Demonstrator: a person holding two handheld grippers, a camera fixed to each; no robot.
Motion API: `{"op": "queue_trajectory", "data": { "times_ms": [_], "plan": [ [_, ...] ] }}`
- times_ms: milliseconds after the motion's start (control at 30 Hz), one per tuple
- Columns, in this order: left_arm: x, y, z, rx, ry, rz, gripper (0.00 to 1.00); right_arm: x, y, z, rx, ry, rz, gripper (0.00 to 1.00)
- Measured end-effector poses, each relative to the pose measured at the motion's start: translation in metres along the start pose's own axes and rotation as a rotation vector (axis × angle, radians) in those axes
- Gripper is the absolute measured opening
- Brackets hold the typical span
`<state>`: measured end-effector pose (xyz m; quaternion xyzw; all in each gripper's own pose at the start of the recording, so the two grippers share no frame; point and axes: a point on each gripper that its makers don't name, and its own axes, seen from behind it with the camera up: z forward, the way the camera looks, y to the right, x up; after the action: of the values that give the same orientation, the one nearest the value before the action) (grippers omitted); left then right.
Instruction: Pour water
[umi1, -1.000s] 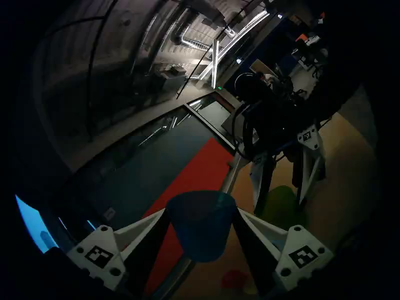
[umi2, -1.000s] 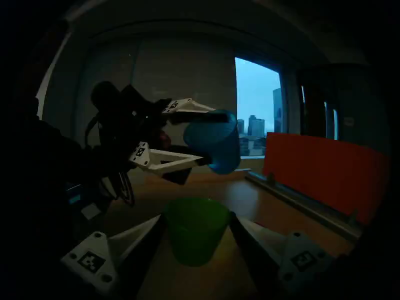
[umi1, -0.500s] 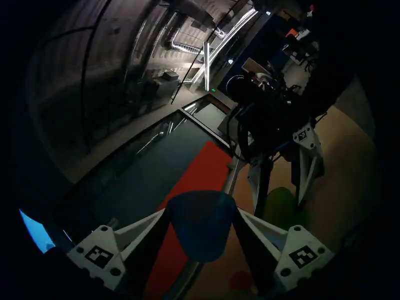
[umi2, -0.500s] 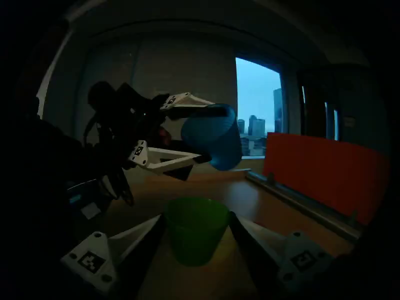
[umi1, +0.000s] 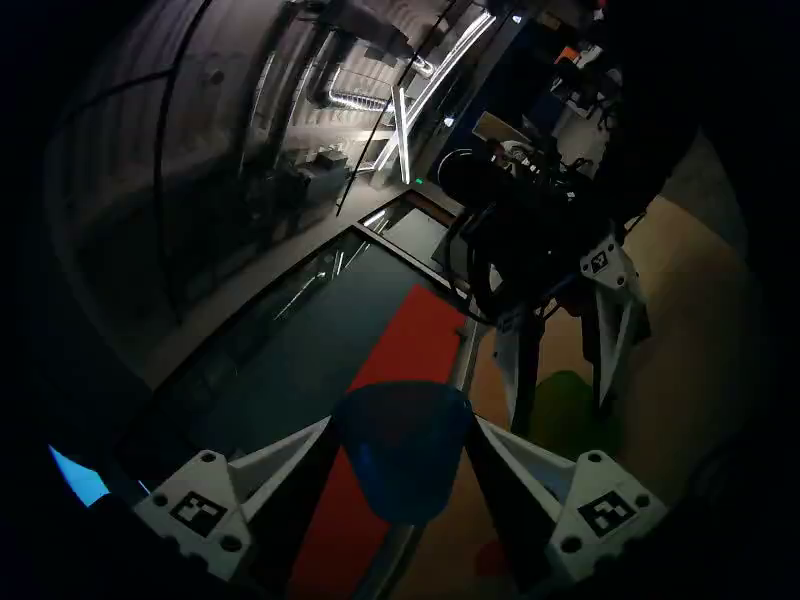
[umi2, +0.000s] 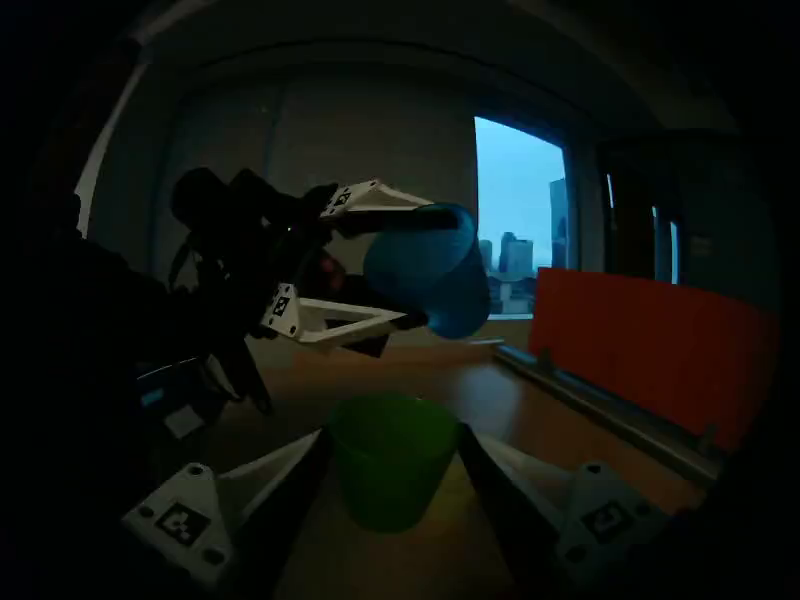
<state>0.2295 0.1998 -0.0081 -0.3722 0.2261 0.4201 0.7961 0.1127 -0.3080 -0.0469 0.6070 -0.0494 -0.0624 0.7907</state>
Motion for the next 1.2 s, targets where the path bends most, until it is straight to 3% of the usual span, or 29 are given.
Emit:
{"op": "queue_trajectory", "data": {
  "times_ms": [1200],
  "plan": [
    [0.0051,-0.0008,0.0002,-0.004,0.002,0.089,0.85,0.0013,-0.0030,-0.0009,0.009,0.013,-0.001,1.00]
  ]
}}
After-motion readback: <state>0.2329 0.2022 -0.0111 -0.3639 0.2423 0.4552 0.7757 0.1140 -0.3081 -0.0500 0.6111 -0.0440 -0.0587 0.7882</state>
